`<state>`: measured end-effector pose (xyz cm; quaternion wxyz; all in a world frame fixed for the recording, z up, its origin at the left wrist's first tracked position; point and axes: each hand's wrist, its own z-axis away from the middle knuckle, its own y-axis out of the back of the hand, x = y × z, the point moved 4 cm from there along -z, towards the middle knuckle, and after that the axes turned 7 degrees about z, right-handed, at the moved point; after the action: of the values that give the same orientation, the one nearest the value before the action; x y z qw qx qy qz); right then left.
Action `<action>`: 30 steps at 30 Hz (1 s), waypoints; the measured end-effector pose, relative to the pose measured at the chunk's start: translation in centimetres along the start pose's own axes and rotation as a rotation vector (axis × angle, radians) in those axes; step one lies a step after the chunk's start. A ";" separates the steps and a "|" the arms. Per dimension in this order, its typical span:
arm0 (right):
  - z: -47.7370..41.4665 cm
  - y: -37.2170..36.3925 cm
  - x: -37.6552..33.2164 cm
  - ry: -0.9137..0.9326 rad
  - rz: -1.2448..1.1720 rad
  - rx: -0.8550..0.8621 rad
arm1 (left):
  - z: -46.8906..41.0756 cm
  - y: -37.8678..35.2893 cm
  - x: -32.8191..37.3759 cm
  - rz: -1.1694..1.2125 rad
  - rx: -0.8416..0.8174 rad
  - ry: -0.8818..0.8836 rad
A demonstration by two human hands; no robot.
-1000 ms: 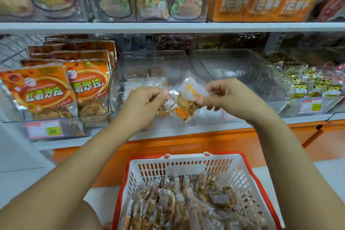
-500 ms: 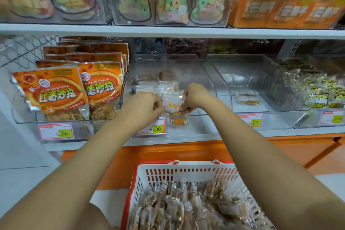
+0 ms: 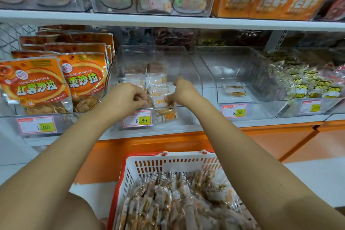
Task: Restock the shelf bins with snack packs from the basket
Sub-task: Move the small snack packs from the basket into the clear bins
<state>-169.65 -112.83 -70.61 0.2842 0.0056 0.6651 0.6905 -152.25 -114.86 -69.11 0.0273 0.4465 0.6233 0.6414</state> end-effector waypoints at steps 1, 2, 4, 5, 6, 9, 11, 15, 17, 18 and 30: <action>0.6 0.5 0.1 0.025 -0.039 0.045 | 0.2 0.0 0.2 -0.010 0.025 -0.027; 1.3 1.0 0.2 0.063 -0.072 0.096 | 0.5 0.0 0.8 -0.013 0.063 -0.064; 3.2 2.3 0.6 0.159 -0.134 0.212 | 1.3 -0.1 2.3 0.020 0.157 -0.147; 4.3 2.8 1.1 0.203 -0.174 0.256 | 1.9 -0.2 3.2 0.046 0.196 -0.192; 5.4 3.2 1.7 0.244 -0.203 0.275 | 2.4 -0.5 4.1 0.067 0.215 -0.245; 8.7 2.8 4.8 0.291 -0.217 0.225 | 3.5 -2.7 6.0 0.020 0.106 -0.339; 10.2 1.3 7.2 0.294 -0.187 0.223 | 3.8 -5.1 6.5 -0.118 -0.042 -0.341; 10.0 -4.4 11.7 0.216 -0.017 0.129 | 4.0 -9.1 5.8 -0.335 -0.243 -0.289; 9.4 -7.8 14.4 0.128 0.071 0.029 | 4.0 -10.2 5.0 -0.376 -0.298 -0.253; 9.2 -9.3 15.8 0.079 0.104 -0.020 | 4.0 -10.5 4.6 -0.379 -0.315 -0.242; 8.4 -19.9 23.4 0.033 0.228 -0.346 | 2.5 -11.7 2.4 -0.303 -0.292 -0.161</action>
<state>-178.38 -96.71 -96.63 0.1901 0.0205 0.5364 0.8220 -158.23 -108.93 -77.91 0.2371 0.3888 0.5798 0.6756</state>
